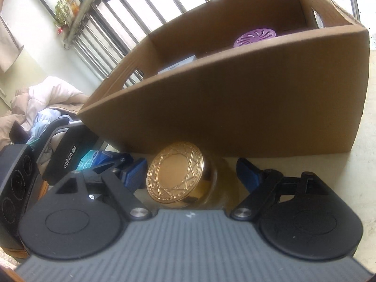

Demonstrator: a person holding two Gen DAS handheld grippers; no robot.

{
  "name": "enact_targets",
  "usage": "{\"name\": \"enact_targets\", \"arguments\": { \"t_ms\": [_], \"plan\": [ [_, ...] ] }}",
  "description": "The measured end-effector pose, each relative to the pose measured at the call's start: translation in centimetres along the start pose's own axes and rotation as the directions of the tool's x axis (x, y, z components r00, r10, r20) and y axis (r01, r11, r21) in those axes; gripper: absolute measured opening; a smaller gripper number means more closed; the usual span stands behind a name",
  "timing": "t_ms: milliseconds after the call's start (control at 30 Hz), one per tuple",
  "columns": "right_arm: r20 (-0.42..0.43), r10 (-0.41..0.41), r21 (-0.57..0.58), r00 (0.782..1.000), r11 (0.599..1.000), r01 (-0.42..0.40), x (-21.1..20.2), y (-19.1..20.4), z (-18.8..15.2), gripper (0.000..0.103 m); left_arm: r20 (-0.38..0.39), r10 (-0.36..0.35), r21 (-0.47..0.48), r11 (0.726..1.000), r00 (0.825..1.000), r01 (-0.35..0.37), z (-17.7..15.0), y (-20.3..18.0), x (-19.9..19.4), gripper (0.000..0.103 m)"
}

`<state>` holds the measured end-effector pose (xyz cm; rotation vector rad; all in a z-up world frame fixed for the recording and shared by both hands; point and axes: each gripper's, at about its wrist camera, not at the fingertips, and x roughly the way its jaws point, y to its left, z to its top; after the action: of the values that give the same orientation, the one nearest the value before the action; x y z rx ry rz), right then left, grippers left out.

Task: Organize objects
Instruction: 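Withdraw the right gripper and move it down to the gold-lidded jar, then close the right gripper around the gold-lidded jar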

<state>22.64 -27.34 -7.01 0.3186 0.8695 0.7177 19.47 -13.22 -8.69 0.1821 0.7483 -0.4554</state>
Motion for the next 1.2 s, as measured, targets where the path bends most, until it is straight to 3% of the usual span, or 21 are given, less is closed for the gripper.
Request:
{"name": "enact_targets", "arguments": {
  "t_ms": [1200],
  "plan": [
    [-0.020, -0.016, 0.099, 1.000, 0.995, 0.018, -2.3, 4.3, -5.8, 0.086, 0.011, -0.093, 0.018, 0.995, 0.996, 0.093, -9.3, -5.8, -8.8, 0.082]
  ]
}}
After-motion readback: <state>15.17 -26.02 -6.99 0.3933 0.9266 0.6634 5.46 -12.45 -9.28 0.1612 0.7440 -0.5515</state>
